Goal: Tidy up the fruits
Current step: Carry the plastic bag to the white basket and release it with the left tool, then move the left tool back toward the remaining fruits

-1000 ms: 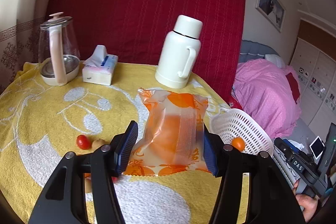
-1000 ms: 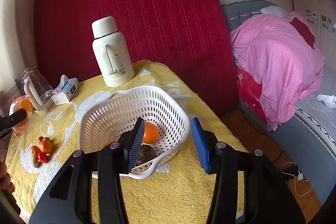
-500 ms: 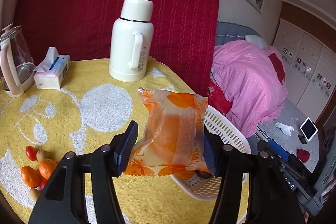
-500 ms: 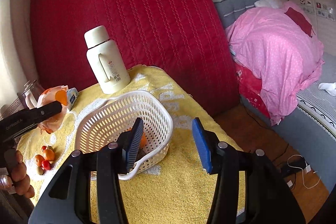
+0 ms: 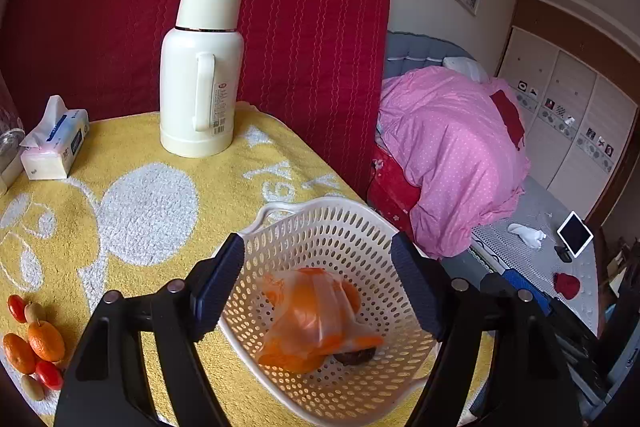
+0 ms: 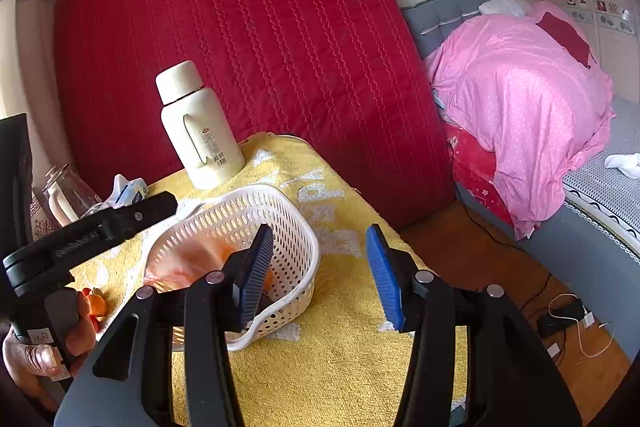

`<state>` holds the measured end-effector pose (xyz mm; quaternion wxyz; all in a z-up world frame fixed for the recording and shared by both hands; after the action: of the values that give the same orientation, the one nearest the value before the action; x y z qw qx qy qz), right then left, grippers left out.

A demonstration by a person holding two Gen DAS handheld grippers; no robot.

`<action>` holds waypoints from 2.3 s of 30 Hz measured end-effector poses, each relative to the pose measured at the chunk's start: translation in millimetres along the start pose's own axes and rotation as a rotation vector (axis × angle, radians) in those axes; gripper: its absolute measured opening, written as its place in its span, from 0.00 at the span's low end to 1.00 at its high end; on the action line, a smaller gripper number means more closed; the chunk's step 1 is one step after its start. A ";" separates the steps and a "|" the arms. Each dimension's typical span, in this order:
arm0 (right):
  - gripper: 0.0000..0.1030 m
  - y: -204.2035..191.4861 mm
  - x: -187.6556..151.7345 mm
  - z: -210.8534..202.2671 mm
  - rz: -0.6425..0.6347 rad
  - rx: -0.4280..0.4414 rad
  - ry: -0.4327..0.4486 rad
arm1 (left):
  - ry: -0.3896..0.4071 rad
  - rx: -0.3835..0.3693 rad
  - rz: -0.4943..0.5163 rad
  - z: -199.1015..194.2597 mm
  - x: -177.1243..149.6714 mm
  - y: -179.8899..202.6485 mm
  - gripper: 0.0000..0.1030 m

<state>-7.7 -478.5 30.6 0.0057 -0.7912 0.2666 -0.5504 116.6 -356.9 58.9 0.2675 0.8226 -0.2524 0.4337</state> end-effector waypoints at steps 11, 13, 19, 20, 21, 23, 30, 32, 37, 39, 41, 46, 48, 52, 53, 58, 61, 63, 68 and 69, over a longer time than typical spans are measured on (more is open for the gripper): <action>0.48 -7.1 -5.6 3.8 -0.012 0.009 -0.016 | 0.036 0.066 -0.052 -21.1 6.5 -33.7 0.79; 0.48 -10.0 -6.2 3.6 -0.015 0.014 -0.017 | 0.047 0.077 -0.048 -26.7 8.3 -35.7 0.80; 0.49 -15.9 -4.3 -0.6 -0.021 0.030 -0.009 | 0.087 0.105 -0.018 -45.5 13.6 -38.6 0.84; 0.49 -16.7 -3.9 -1.7 -0.022 0.032 -0.008 | 0.092 0.107 -0.016 -48.3 14.4 -38.9 0.84; 0.50 -17.7 -3.8 -2.7 -0.022 0.035 -0.007 | 0.098 0.110 -0.016 -51.1 15.0 -39.8 0.85; 0.52 -20.1 -3.7 -4.3 -0.026 0.041 -0.005 | 0.105 0.119 -0.014 -56.3 16.5 -41.4 0.85; 0.53 -28.9 -1.5 -12.3 -0.039 0.063 0.008 | 0.135 0.206 0.039 -75.5 17.9 -49.1 0.85; 0.53 -31.9 -0.9 -15.3 -0.042 0.070 0.012 | 0.144 0.213 0.041 -81.6 19.0 -51.5 0.85; 0.53 -41.5 -1.6 -20.5 -0.055 0.090 0.014 | 0.162 0.210 0.016 -97.5 23.3 -60.0 0.85; 0.53 -45.5 -2.1 -22.5 -0.060 0.098 0.015 | 0.171 0.220 0.007 -104.5 25.5 -65.5 0.85; 0.53 -49.2 -2.5 -24.3 -0.063 0.104 0.016 | 0.184 0.230 -0.005 -113.1 28.0 -72.1 0.85; 0.53 -58.4 -4.1 -28.6 -0.072 0.124 0.013 | 0.220 0.270 -0.045 -137.1 35.1 -96.8 0.85; 0.53 -63.5 -5.2 -29.9 -0.078 0.134 0.012 | 0.231 0.290 -0.060 -147.1 35.9 -108.5 0.85; 0.53 -73.0 -8.7 -32.1 -0.093 0.151 0.006 | 0.244 0.333 -0.095 -162.7 34.7 -133.4 0.85; 0.53 -75.3 -9.8 -32.3 -0.095 0.154 0.003 | 0.245 0.343 -0.106 -165.6 33.3 -139.9 0.85; 0.53 -84.3 -15.8 -32.9 -0.106 0.170 -0.009 | 0.241 0.384 -0.156 -177.7 25.2 -170.9 0.85; 0.53 -90.7 -20.1 -33.7 -0.114 0.183 -0.017 | 0.237 0.407 -0.170 -184.2 18.9 -185.5 0.85; 0.53 -95.9 -23.0 -33.8 -0.122 0.193 -0.022 | 0.231 0.419 -0.180 -187.1 13.5 -194.4 0.85; 0.53 -108.7 -32.5 -34.8 -0.143 0.221 -0.041 | 0.199 0.442 -0.203 -186.1 -4.5 -215.2 0.85; 0.53 -111.1 -34.6 -34.5 -0.146 0.225 -0.046 | 0.190 0.445 -0.209 -184.2 -8.4 -219.4 0.83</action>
<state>-0.5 -358.5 47.7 0.0606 -0.8152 0.1447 -0.5576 147.9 -73.9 91.7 0.1459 0.8383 -0.0379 0.5240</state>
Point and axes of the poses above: each gripper's, at about its wrist camera, not at the fingertips, and z roughly the way its jaws point, y to its right, x to its top, the point moved 9 cm from there along z, roughly the way its jaws point, and after that the axes turned 3 degrees about y, right-handed, at the moved point
